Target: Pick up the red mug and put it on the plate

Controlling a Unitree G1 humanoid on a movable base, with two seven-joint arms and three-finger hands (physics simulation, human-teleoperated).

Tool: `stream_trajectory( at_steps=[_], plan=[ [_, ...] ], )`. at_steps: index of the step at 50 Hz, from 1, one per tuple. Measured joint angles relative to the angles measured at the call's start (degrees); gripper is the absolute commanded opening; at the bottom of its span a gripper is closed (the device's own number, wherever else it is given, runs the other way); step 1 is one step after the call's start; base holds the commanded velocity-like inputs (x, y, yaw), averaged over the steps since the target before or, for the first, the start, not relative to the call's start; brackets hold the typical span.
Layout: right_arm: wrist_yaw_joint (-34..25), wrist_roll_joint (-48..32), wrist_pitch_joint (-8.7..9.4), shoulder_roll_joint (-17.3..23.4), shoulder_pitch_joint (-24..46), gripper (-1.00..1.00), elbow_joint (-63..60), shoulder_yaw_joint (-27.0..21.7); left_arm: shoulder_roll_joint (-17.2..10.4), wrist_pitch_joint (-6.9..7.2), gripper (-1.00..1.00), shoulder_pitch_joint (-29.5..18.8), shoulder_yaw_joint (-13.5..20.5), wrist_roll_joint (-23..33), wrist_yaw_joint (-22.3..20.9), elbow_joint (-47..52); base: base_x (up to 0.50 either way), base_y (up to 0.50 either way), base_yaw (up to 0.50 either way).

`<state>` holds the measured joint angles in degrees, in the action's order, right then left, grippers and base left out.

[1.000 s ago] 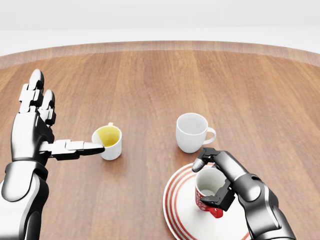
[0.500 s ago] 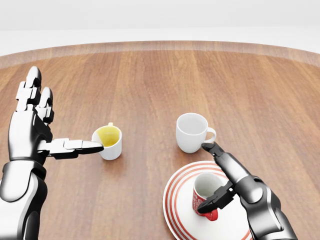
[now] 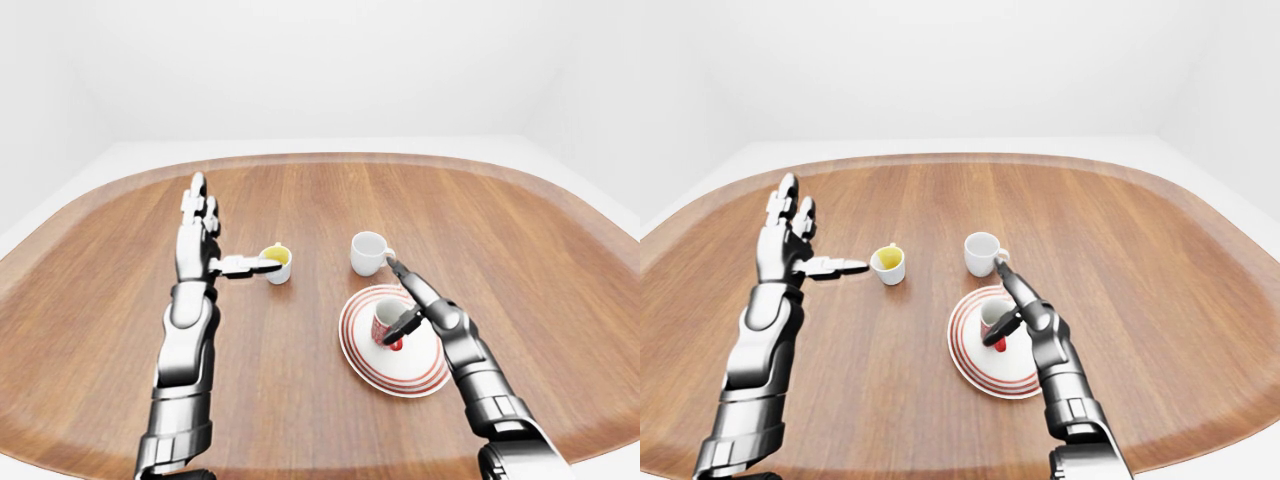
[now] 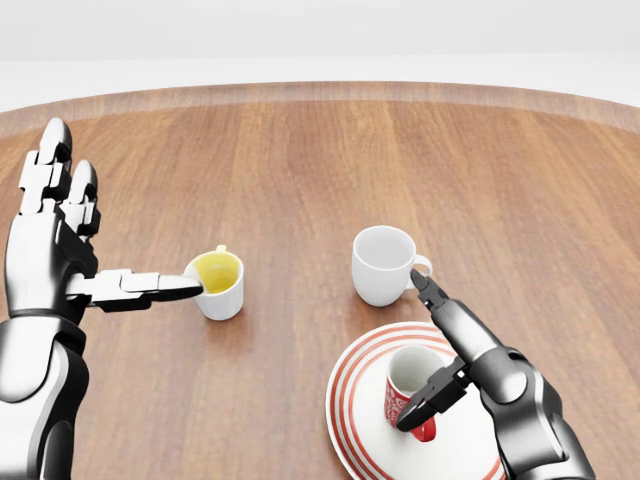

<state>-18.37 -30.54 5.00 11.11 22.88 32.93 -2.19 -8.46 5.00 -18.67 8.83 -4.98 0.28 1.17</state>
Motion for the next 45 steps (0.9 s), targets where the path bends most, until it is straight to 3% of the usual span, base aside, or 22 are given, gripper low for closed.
stream_trajectory(
  at_steps=[18, 45],
  plan=[
    [-4.20, 1.60, 0.00, 0.68, 2.92, 1.00, -17.04, -1.84, -0.54, 0.00, 1.00, -3.54, -0.33, 0.40, 0.65, 9.39, 0.00, 0.00, 0.00],
    [-7.59, 7.69, 0.00, 6.08, 15.23, 1.00, -36.66, -5.42, 0.01, 0.00, 1.00, -9.12, -2.55, 4.12, -0.07, 19.66, 0.00, 0.00, 0.00]
  ],
)
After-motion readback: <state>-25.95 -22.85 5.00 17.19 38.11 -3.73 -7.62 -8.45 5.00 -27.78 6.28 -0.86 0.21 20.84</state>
